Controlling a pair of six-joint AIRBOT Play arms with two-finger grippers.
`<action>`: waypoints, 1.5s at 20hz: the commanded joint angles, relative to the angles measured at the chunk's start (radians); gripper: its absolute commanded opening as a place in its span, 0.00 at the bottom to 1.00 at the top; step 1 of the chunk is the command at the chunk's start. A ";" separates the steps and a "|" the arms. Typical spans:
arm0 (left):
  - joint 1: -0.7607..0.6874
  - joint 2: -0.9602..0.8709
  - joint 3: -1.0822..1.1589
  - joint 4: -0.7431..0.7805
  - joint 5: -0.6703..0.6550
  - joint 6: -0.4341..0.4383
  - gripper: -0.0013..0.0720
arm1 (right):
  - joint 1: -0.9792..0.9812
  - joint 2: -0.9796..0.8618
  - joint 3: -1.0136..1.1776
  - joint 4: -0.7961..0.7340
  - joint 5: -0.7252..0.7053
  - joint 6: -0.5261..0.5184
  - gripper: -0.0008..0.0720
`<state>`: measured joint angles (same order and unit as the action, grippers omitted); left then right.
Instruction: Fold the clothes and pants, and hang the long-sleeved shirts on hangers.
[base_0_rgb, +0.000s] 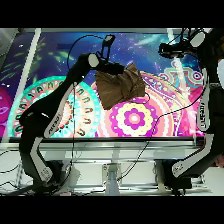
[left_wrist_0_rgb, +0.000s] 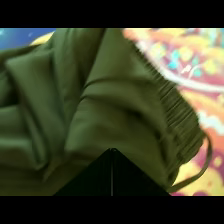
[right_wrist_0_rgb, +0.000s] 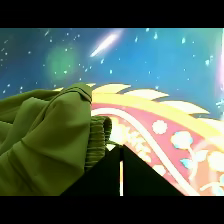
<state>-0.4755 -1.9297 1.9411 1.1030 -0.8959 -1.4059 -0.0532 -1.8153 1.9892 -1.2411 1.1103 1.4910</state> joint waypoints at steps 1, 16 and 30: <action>0.052 0.001 0.000 0.049 -0.198 0.000 0.03 | 0.000 -0.015 0.000 0.019 0.045 -0.010 0.06; 0.044 -0.161 0.000 0.078 -0.042 -0.099 0.03 | 0.353 -0.170 0.001 0.056 -0.356 0.109 0.05; 0.041 -0.175 0.001 0.079 0.331 -0.189 0.03 | 0.262 -0.258 0.001 -0.015 0.054 0.093 0.06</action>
<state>-0.4355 -2.1044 1.9411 1.1805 -0.6395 -1.5772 0.2382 -2.0708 1.9892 -1.2476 1.0401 1.6257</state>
